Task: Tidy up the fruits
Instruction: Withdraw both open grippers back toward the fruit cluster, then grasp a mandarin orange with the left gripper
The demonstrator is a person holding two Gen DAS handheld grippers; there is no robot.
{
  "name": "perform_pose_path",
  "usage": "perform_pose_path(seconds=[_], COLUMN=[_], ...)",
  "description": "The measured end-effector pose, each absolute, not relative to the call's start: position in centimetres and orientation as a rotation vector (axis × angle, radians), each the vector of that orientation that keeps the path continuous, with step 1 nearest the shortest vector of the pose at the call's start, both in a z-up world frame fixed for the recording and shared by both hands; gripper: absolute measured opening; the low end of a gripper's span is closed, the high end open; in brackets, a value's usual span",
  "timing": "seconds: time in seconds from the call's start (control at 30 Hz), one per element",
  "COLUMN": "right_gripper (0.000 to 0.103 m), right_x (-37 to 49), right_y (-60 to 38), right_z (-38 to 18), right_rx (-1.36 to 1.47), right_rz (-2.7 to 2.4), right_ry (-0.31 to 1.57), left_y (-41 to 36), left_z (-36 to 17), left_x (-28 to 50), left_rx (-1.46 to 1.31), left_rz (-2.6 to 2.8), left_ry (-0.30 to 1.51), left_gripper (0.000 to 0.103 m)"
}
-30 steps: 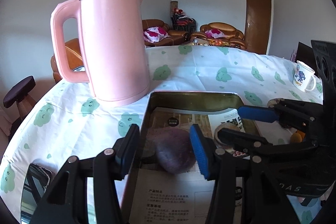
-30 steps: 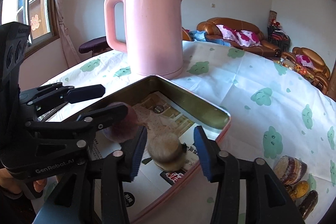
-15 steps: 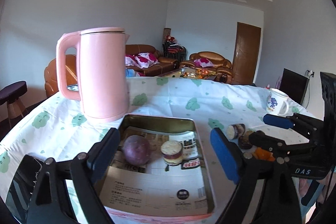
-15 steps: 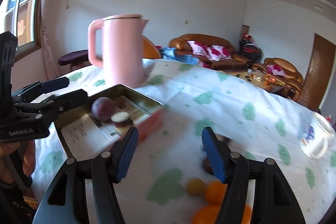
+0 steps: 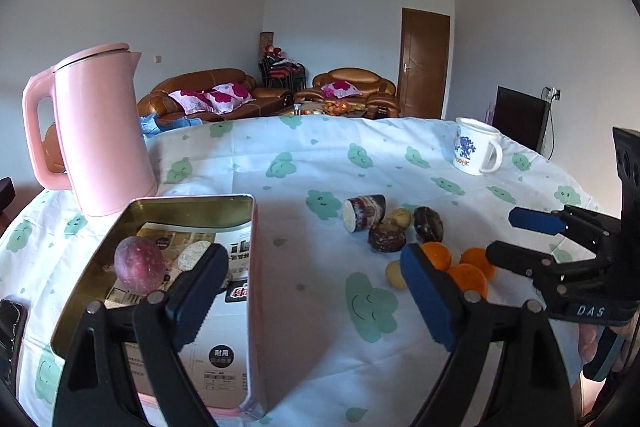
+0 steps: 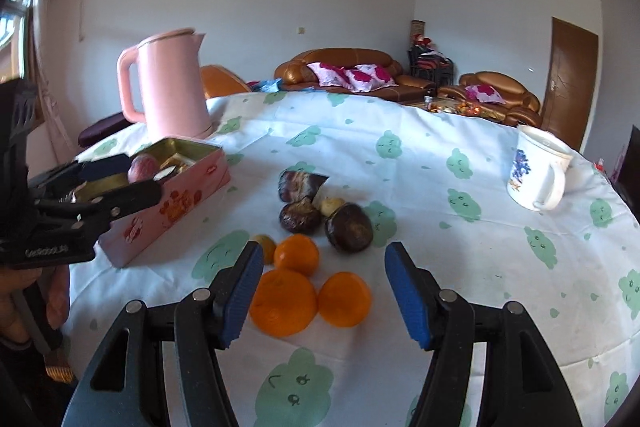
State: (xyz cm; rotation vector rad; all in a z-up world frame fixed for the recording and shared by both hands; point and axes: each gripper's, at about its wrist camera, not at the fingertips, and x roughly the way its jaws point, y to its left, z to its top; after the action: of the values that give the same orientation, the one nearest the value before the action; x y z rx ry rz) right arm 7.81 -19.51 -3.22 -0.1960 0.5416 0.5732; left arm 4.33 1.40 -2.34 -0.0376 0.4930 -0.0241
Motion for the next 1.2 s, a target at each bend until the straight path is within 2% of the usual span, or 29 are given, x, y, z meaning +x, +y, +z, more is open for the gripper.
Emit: perform_pose_path(seconds=[0.1,0.33,0.57,0.67,0.83,0.9,0.93,1.2], right_gripper=[0.065,0.064,0.064,0.064,0.064,0.064,0.064,0.064], right_x=[7.5,9.1,9.7,9.8,9.9,9.9,9.9,9.9], right_y=[-18.7,-22.1,-24.7,-25.2,-25.8,-25.6,-25.5,-24.4], right_z=[-3.8,-4.1,-4.5,-4.6,-4.7,-4.7,-4.7,-4.6], right_rx=[-0.253,-0.144,-0.066,-0.037,-0.001,-0.002,-0.006,-0.023], right_rz=[0.559,0.477,0.432,0.427,0.435,0.437,0.443,0.464], right_ry=[0.549,0.598,0.608,0.602,0.595,0.595,0.597,0.599], left_y=[0.9,-2.1,-6.8,-8.2,-9.2,-9.3,-9.4,-7.7], left_z=[-2.4,-2.6,-3.7,-4.6,-6.0,-6.4,-6.5,-5.6], left_x=[4.2,4.6,5.8,6.6,8.0,8.3,8.3,7.3], left_rx=[-0.03,-0.006,0.017,0.039,0.019,0.007,0.006,-0.019], left_rz=[-0.034,-0.136,-0.279,-0.299,-0.343,-0.345,-0.344,-0.325], left_ry=[0.499,0.527,0.621,0.671,0.772,0.802,0.807,0.747], left_gripper=[0.09,0.089,0.081,0.072,0.066,0.053,0.051,0.048])
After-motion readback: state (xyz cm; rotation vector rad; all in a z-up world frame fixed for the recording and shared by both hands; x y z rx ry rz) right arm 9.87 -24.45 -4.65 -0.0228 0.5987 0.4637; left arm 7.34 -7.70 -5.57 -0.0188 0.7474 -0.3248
